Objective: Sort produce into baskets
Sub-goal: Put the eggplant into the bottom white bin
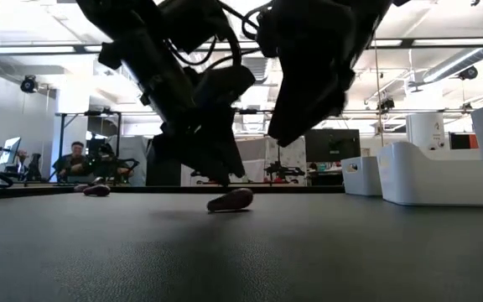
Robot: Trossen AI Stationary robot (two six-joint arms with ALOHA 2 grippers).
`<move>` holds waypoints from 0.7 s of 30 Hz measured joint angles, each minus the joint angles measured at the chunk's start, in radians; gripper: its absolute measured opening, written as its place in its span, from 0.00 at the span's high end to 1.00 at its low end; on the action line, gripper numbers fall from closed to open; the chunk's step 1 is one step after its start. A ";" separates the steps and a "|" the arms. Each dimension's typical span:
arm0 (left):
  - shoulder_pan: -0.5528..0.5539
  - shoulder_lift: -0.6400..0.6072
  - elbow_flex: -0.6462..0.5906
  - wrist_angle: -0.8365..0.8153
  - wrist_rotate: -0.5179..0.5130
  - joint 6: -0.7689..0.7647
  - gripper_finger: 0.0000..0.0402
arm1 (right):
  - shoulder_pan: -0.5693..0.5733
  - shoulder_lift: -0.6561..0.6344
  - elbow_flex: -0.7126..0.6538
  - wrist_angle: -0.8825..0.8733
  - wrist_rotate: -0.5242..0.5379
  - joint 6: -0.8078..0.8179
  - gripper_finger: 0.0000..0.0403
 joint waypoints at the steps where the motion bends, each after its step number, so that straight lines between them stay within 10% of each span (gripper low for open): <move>1: -0.002 -0.005 0.000 0.002 0.000 0.013 0.66 | -0.001 0.003 0.000 0.013 0.000 -0.076 0.51; 7: -0.015 -0.046 -0.002 -0.090 -0.037 0.030 0.61 | -0.019 0.038 0.001 0.106 -0.003 -0.465 0.51; 21: -0.056 -0.088 -0.007 -0.369 -0.175 -0.008 0.67 | -0.104 0.164 0.004 0.176 -0.098 -0.568 0.54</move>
